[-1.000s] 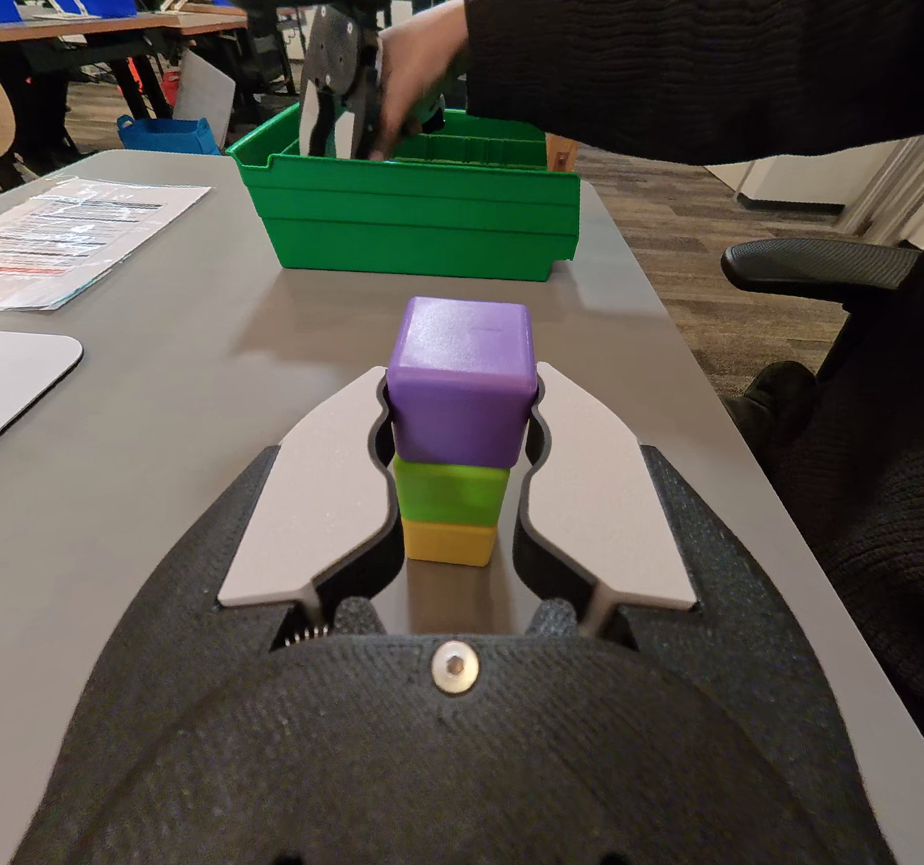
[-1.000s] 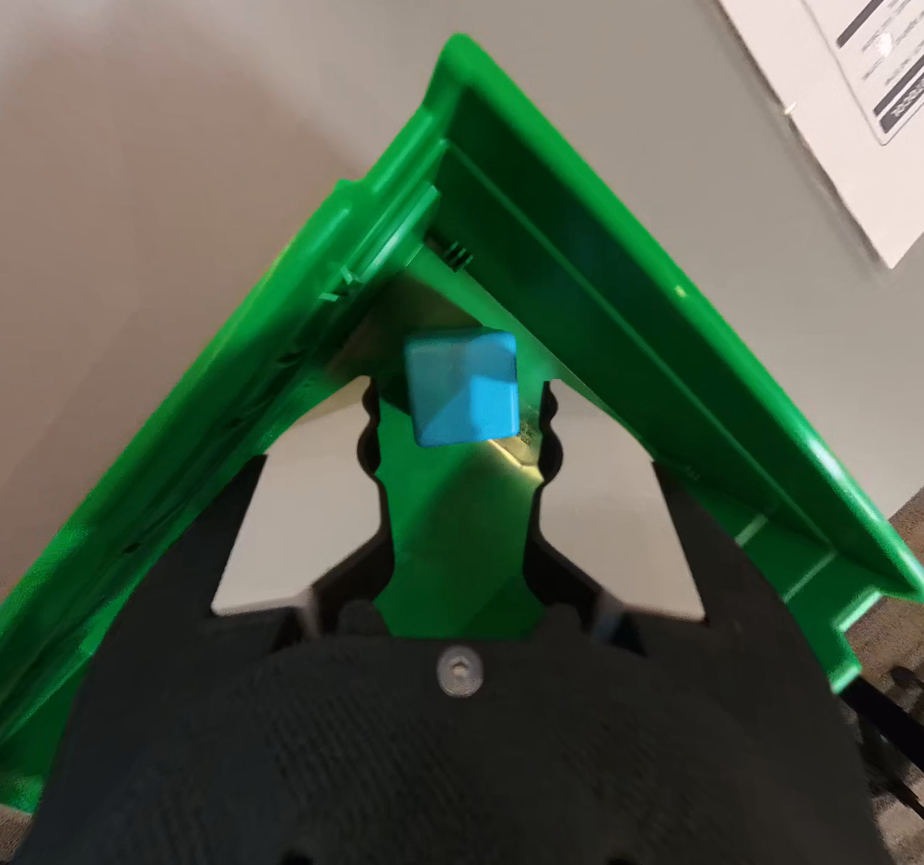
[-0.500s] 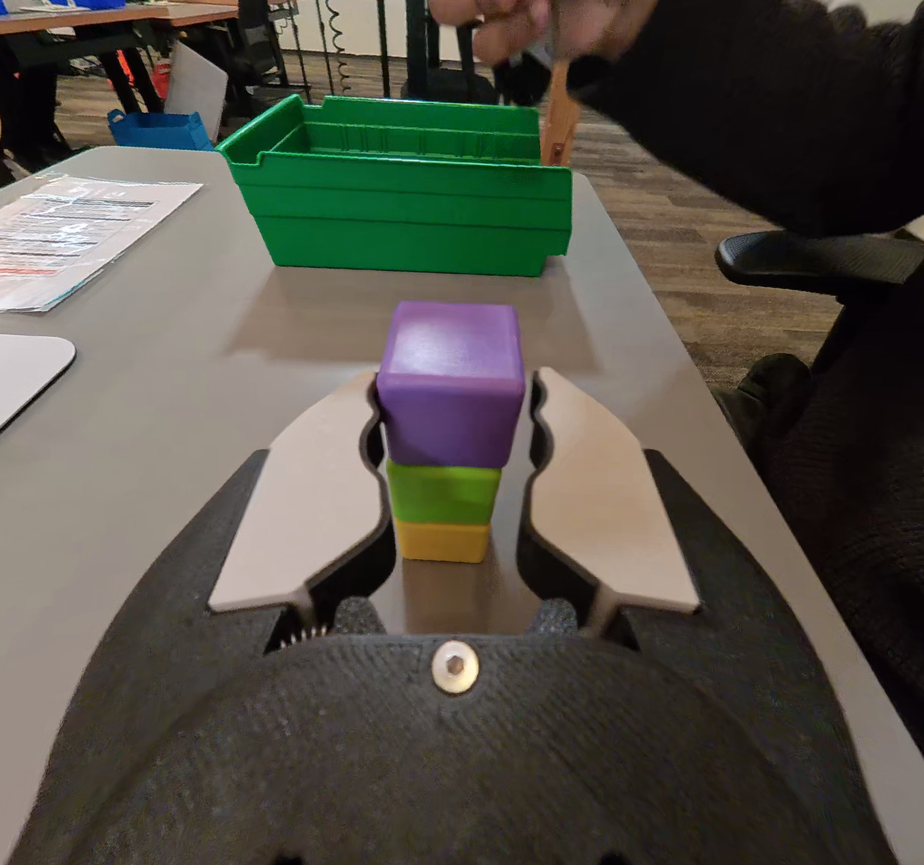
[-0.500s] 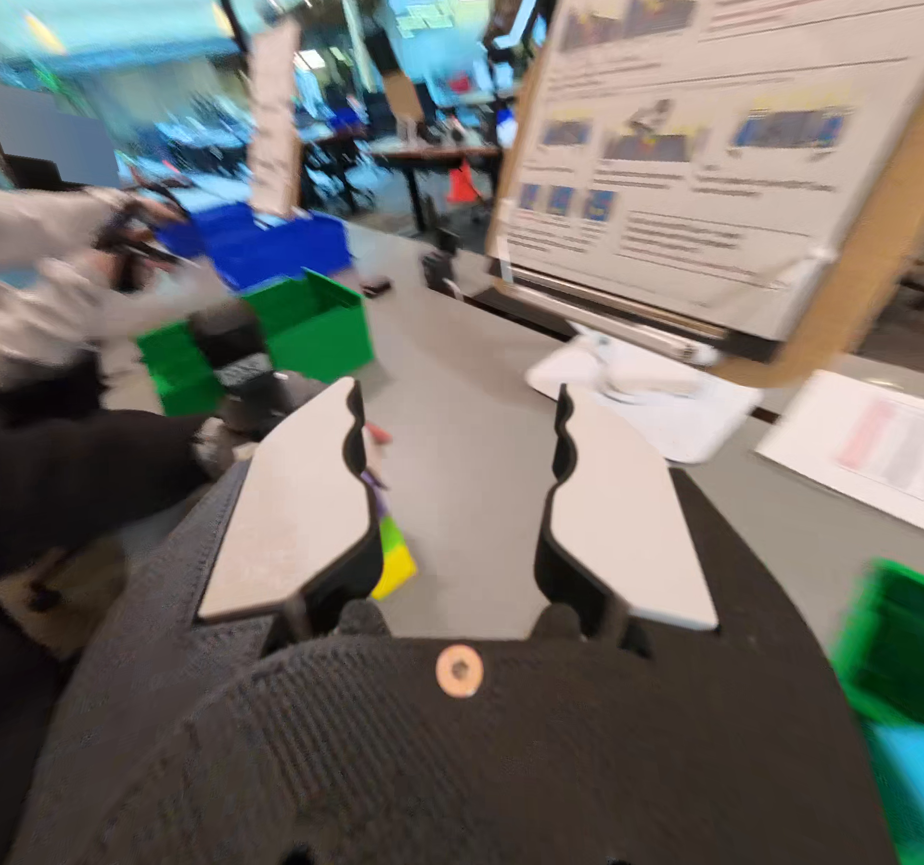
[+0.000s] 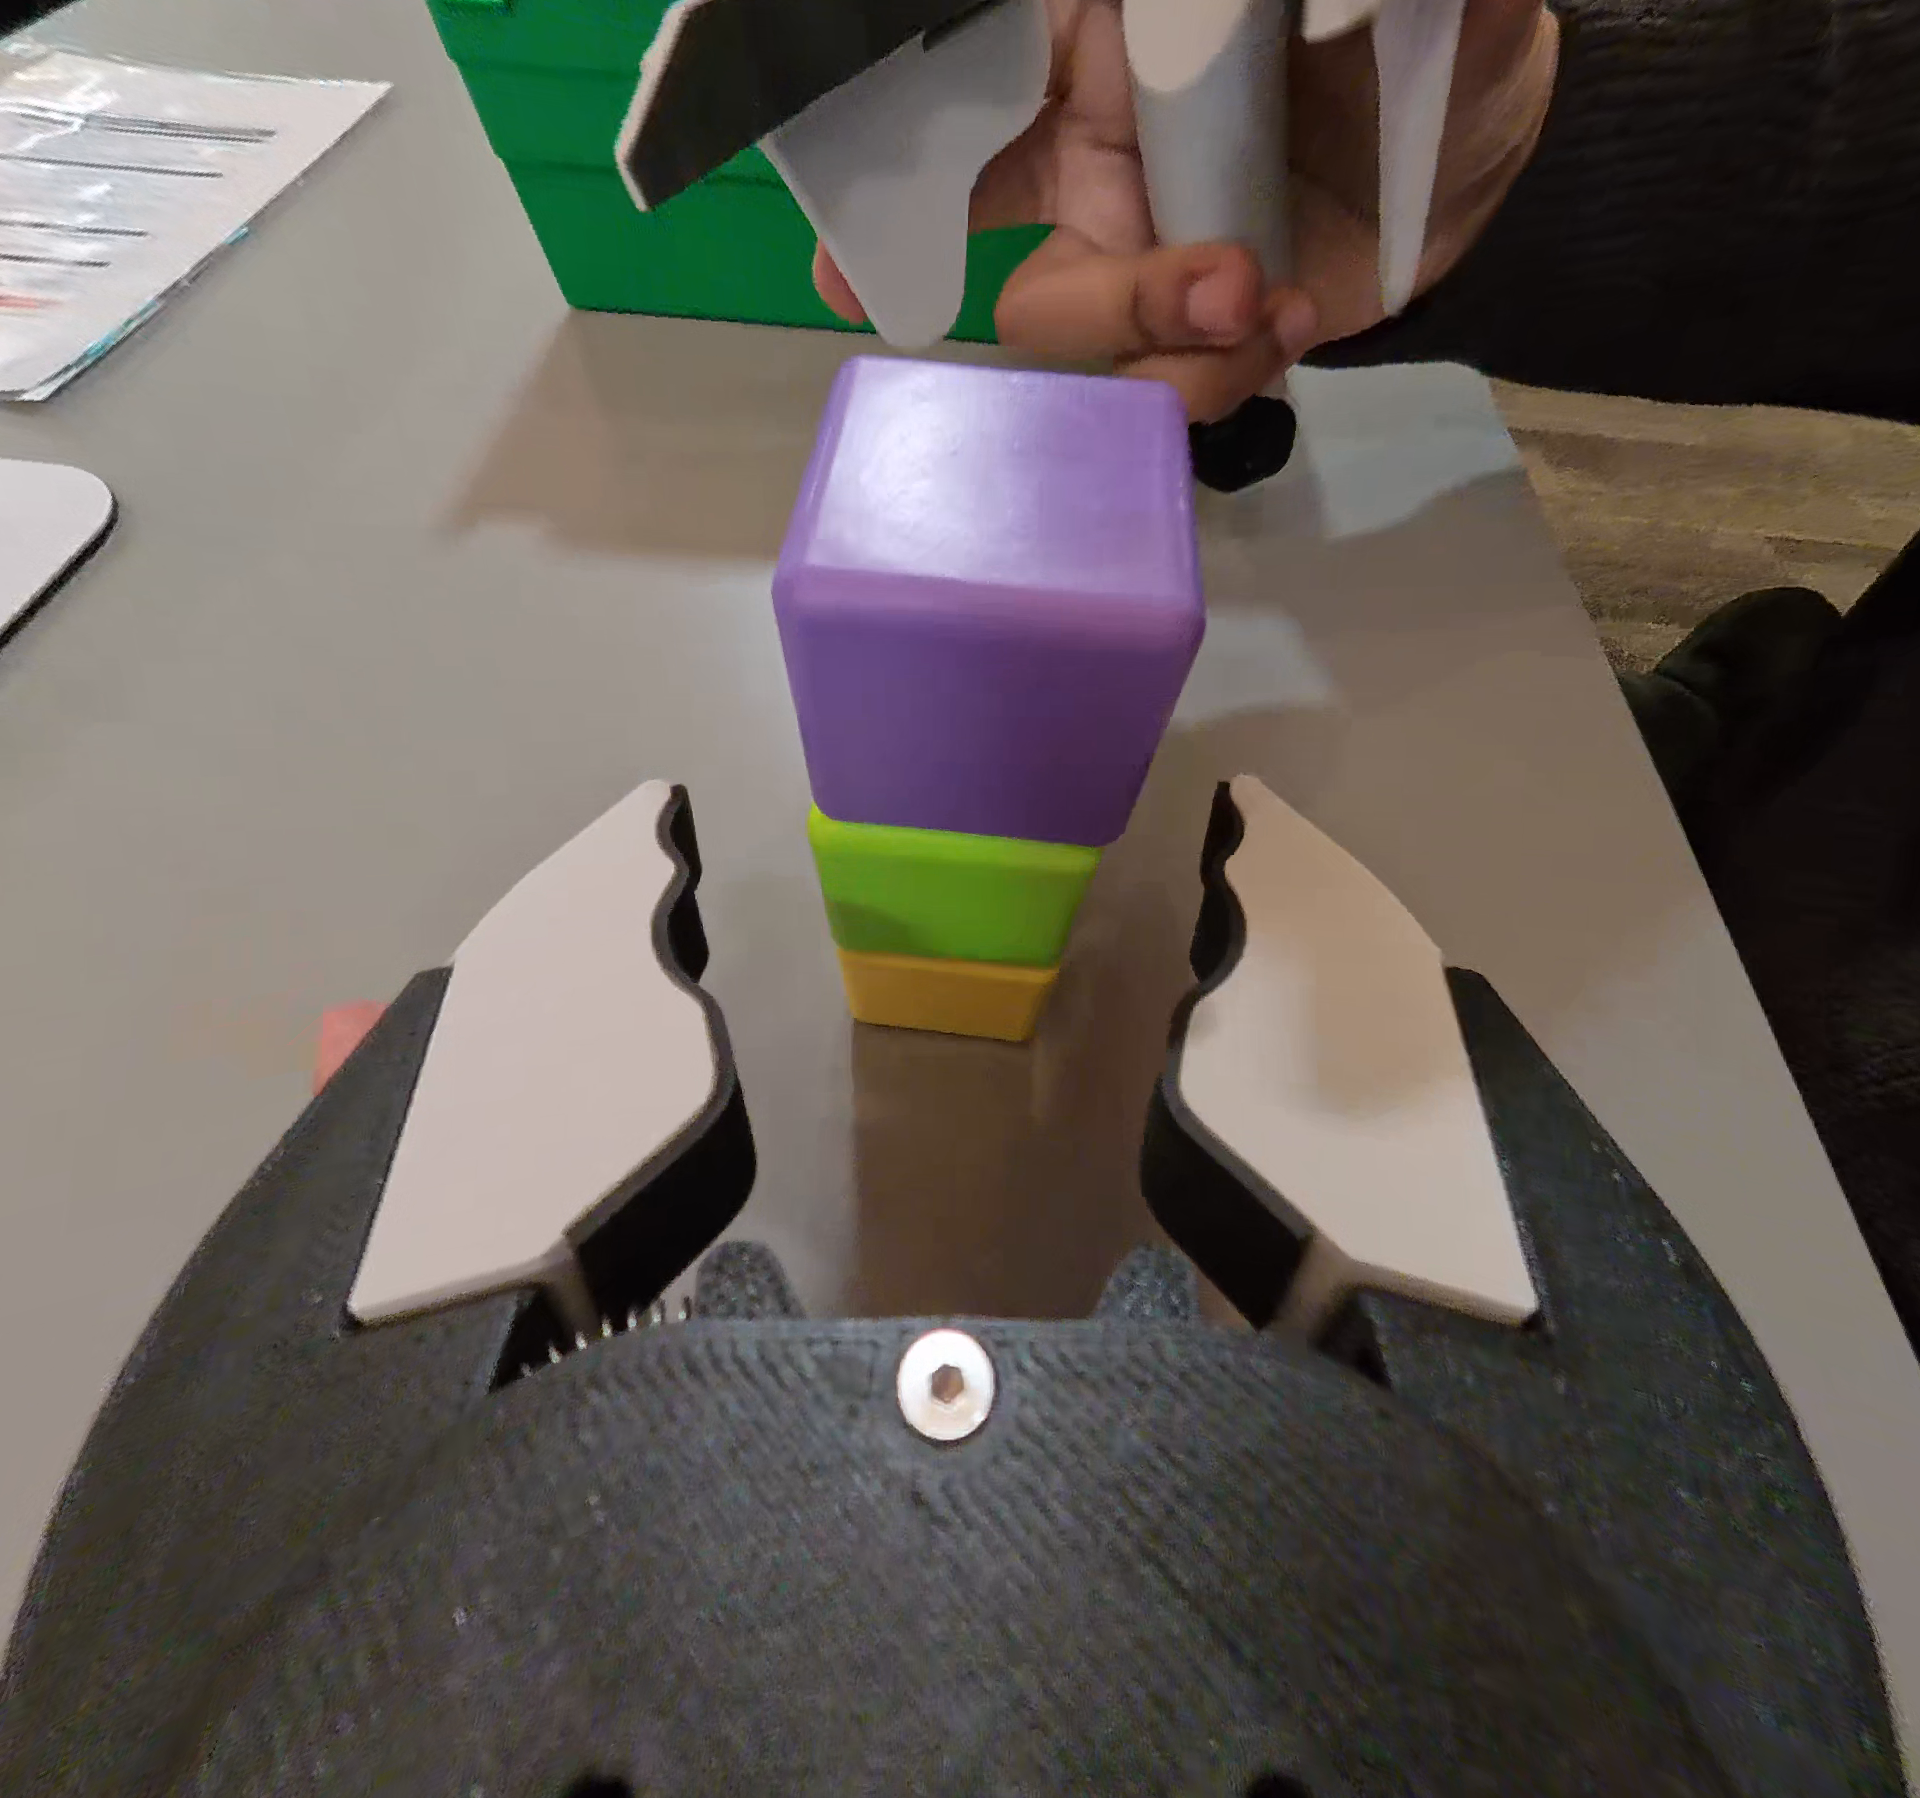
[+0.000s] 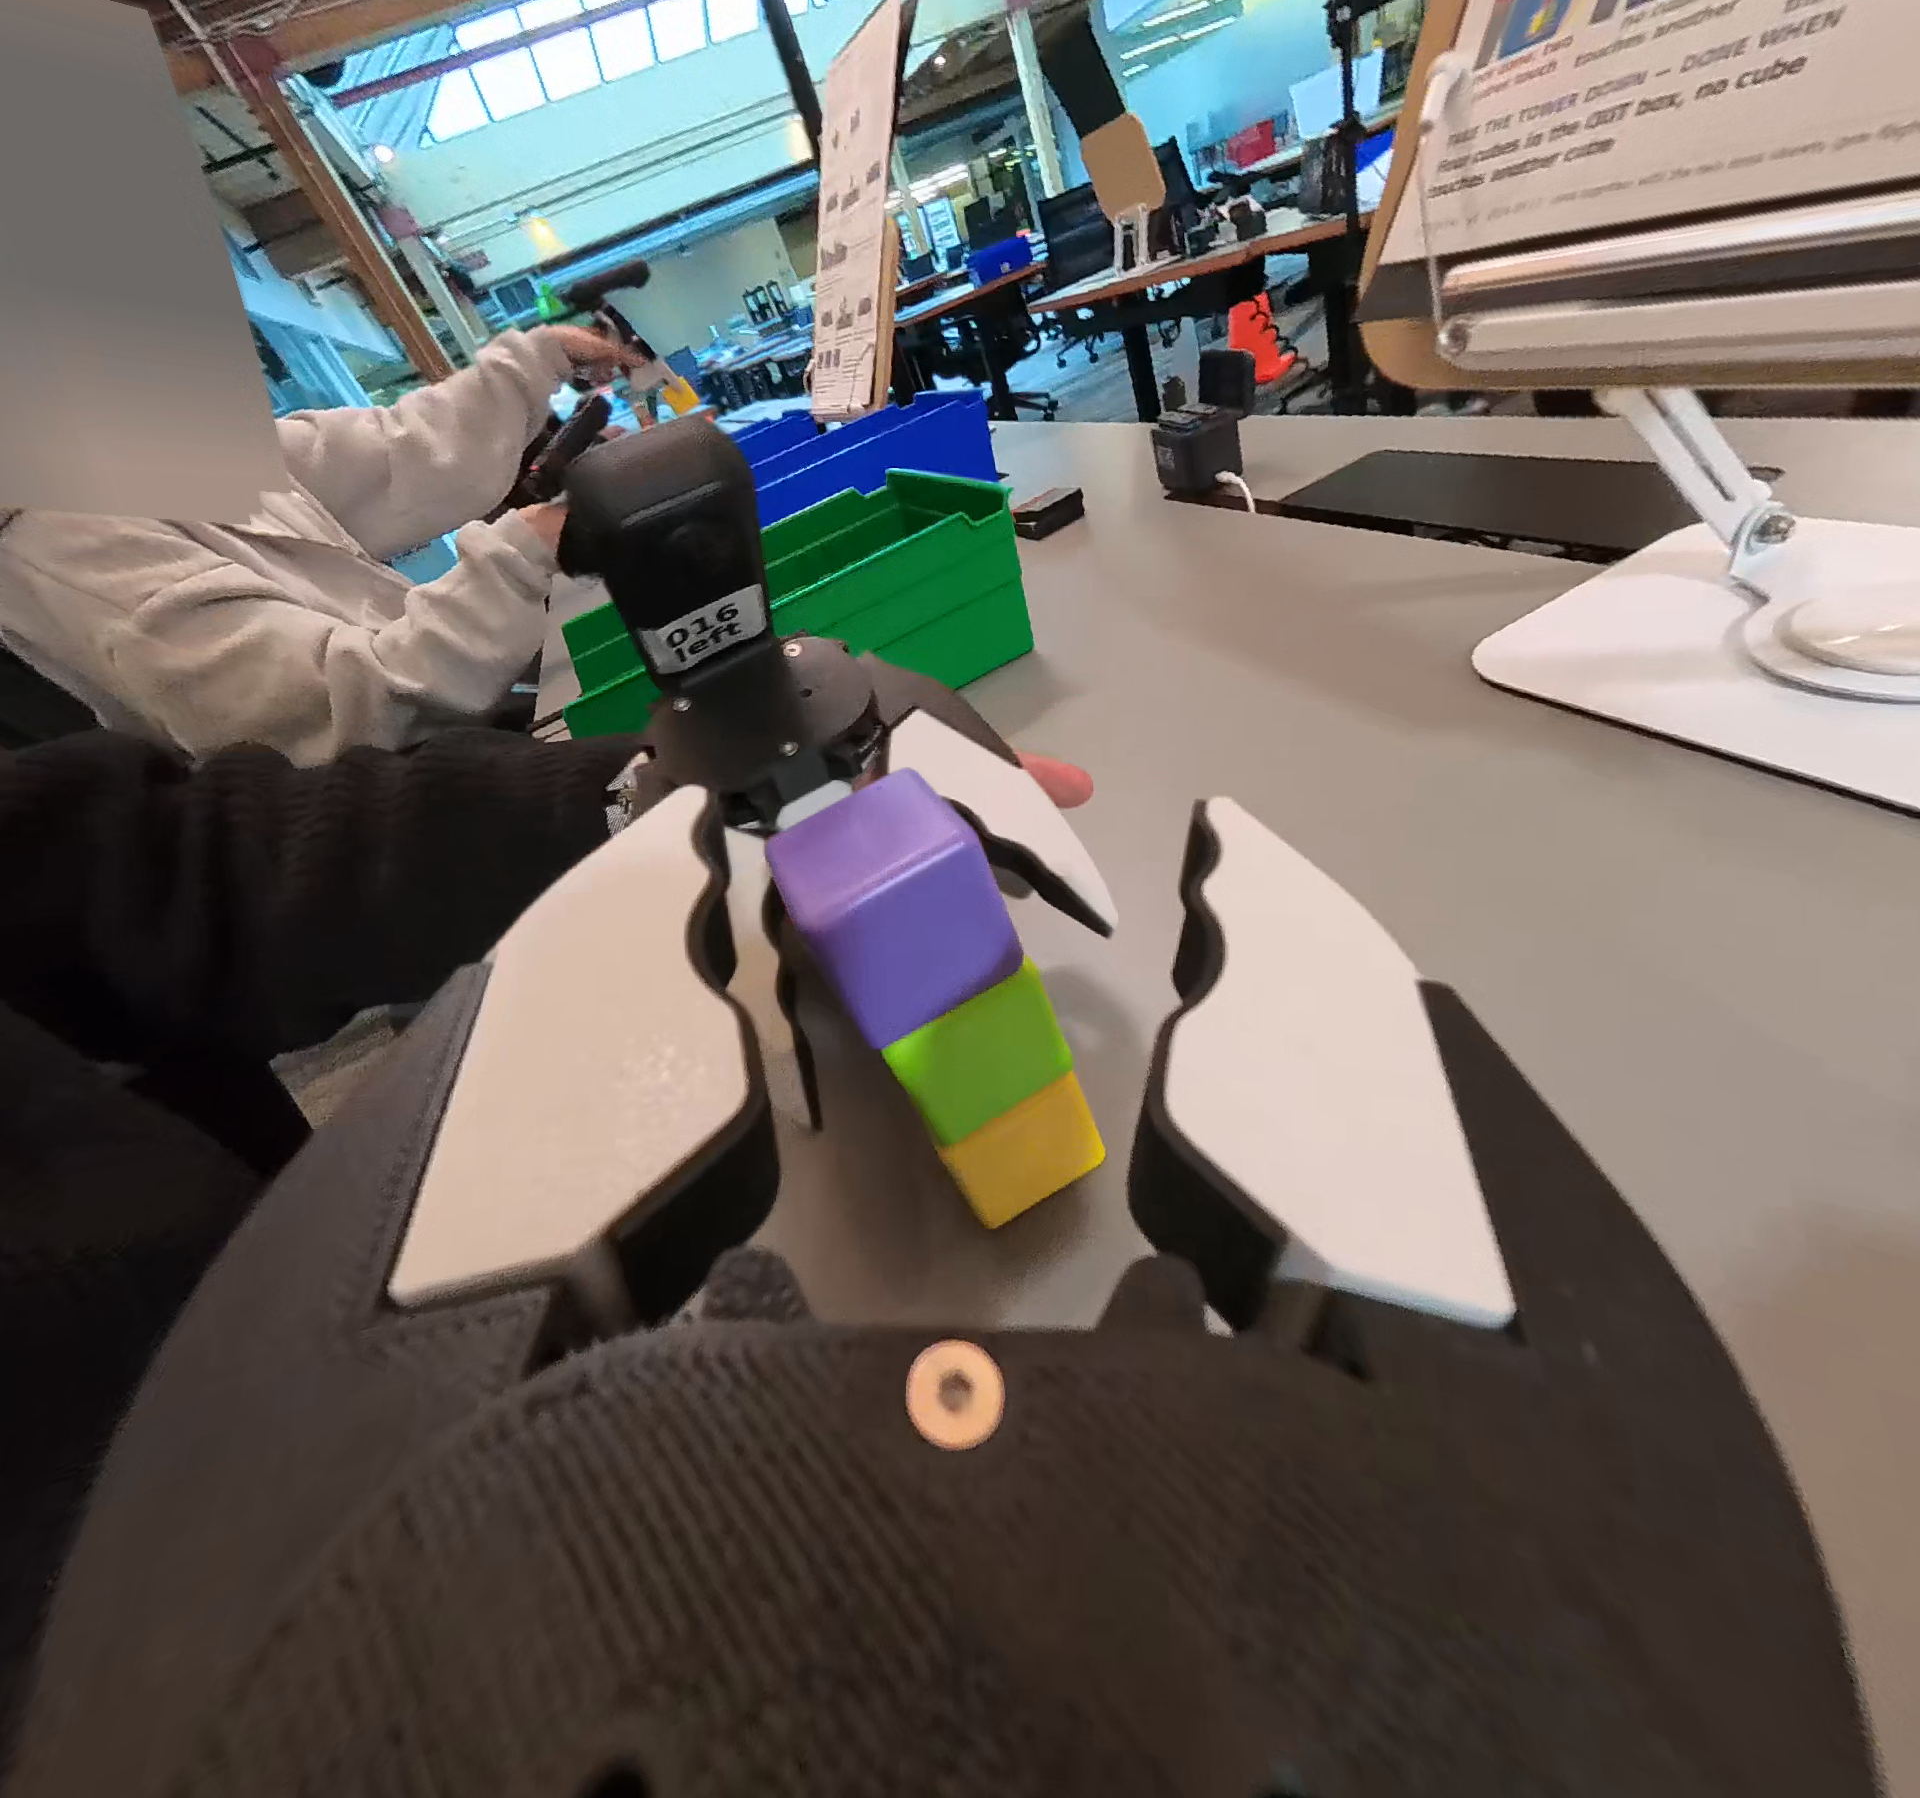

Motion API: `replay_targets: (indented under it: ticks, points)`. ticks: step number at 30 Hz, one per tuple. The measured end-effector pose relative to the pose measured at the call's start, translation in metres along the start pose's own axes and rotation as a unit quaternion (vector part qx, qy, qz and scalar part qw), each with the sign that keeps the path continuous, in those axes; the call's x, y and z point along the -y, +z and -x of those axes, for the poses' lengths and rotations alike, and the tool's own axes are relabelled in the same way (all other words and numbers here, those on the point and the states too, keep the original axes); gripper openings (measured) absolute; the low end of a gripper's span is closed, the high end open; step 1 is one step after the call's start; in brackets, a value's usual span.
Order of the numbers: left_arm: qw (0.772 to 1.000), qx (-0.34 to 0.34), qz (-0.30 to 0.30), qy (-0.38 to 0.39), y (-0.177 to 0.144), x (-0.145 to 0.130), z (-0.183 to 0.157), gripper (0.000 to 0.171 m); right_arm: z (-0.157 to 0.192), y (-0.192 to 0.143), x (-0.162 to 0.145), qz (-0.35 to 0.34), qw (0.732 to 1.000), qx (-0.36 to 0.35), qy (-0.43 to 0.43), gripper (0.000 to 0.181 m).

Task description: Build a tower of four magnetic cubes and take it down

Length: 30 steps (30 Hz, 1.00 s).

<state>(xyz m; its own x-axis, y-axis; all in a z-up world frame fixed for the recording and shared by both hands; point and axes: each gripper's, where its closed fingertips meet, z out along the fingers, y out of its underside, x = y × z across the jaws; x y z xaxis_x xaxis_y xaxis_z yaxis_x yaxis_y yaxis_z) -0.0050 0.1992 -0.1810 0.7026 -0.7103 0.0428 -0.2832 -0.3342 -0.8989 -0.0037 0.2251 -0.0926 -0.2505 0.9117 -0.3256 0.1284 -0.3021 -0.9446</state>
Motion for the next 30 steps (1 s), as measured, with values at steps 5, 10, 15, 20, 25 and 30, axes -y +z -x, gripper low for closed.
replay_targets:
  ticks: [5,10,15,20,25,30]
  points:
    - [1.0,0.001,-0.009,-0.011,0.002,-0.001,0.003,0.089,0.009,0.006,-0.015,0.008,0.999,0.02,-0.043,0.084]
    - [1.0,-0.007,-0.02,-0.022,0.0,0.002,0.003,0.085,0.014,0.011,-0.023,0.017,0.995,0.023,-0.094,0.083]
    - [1.0,-0.012,-0.013,-0.018,0.002,0.0,0.002,0.081,0.015,0.011,-0.026,0.004,0.993,0.028,-0.118,0.077]
    - [1.0,-0.015,-0.004,-0.018,0.004,-0.002,0.001,0.081,0.015,0.01,-0.026,-0.009,0.986,0.022,-0.167,0.069]
    - [1.0,-0.013,-0.004,-0.021,0.004,-0.002,0.002,0.076,0.017,0.012,-0.031,-0.003,0.982,0.025,-0.187,0.068]
    - [1.0,-0.012,0.002,-0.02,0.005,-0.003,0.002,0.072,0.011,0.015,-0.037,0.018,0.983,0.019,-0.184,0.061]
